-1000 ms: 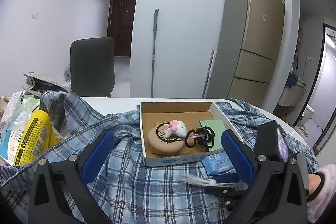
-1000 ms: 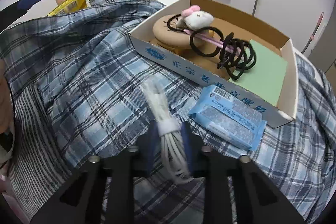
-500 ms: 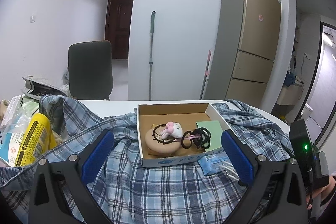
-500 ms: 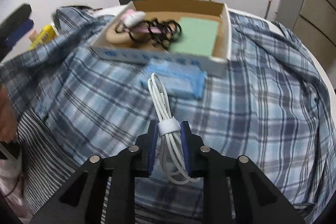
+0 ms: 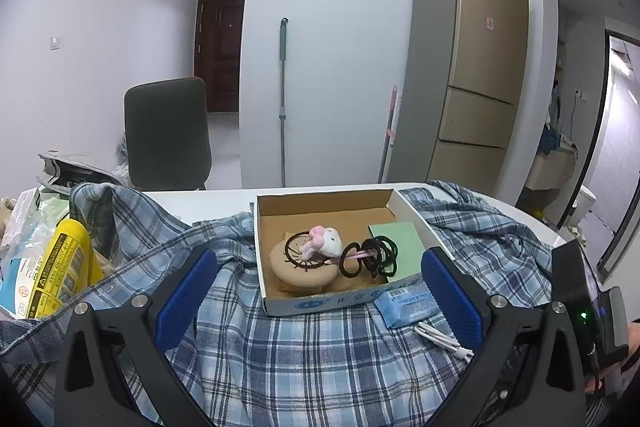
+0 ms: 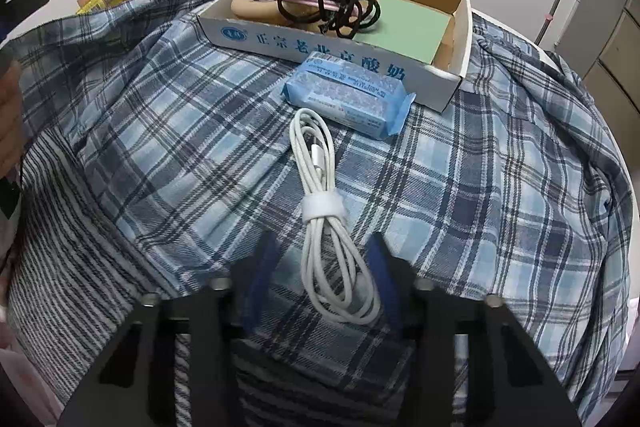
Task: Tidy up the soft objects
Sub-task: 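Lift the white cable with the right tool toward the box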
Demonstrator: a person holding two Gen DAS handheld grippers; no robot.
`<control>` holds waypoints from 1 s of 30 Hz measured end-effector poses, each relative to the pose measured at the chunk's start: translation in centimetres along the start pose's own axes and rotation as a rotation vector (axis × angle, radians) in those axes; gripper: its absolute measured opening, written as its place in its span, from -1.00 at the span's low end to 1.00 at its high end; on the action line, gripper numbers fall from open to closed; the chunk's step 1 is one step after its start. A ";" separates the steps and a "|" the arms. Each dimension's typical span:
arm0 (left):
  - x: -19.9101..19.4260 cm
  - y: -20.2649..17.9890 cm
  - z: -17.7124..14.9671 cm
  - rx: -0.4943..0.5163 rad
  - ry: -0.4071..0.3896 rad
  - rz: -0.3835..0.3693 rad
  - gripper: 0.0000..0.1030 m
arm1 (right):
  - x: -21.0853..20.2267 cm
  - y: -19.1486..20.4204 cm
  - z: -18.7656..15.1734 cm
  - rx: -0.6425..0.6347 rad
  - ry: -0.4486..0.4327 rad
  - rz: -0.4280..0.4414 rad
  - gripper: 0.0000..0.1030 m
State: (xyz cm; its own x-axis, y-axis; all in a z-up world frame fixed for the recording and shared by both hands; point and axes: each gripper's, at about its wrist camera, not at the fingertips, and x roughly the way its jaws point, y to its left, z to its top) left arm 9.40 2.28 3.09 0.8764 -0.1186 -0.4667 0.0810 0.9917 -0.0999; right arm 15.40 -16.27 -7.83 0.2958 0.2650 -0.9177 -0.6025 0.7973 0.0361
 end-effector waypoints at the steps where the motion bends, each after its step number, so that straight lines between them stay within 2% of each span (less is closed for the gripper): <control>1: 0.1 -0.1 -0.1 0.007 0.002 0.000 1.00 | 0.3 -0.1 0.0 -0.004 0.005 -0.008 -0.40; 6: 0.4 -0.9 -0.4 0.041 0.012 -0.006 1.00 | -0.2 -0.4 -0.5 0.009 -0.044 0.004 -0.57; 10: 0.6 -1.5 -0.6 0.056 0.024 -0.016 1.00 | -2.2 -0.9 -1.3 0.032 -0.127 -0.016 -0.67; 18: 0.6 -2.6 -0.6 0.079 0.022 -0.012 1.00 | -6.1 -2.3 -1.1 0.138 -0.281 -0.041 -0.70; 25: 0.7 -3.6 -0.2 0.072 0.026 -0.013 1.00 | -9.0 -4.2 0.0 0.234 -0.462 -0.160 -0.70; 30: 1.2 -4.5 0.5 0.046 0.041 -0.032 1.00 | -9.5 -4.7 1.2 0.254 -0.491 -0.163 -0.70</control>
State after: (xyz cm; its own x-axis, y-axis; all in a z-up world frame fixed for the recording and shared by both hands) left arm 10.34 -2.31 3.38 0.8532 -0.1509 -0.4993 0.1306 0.9886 -0.0755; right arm 16.28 -21.94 1.21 0.7162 0.3002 -0.6300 -0.3410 0.9382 0.0594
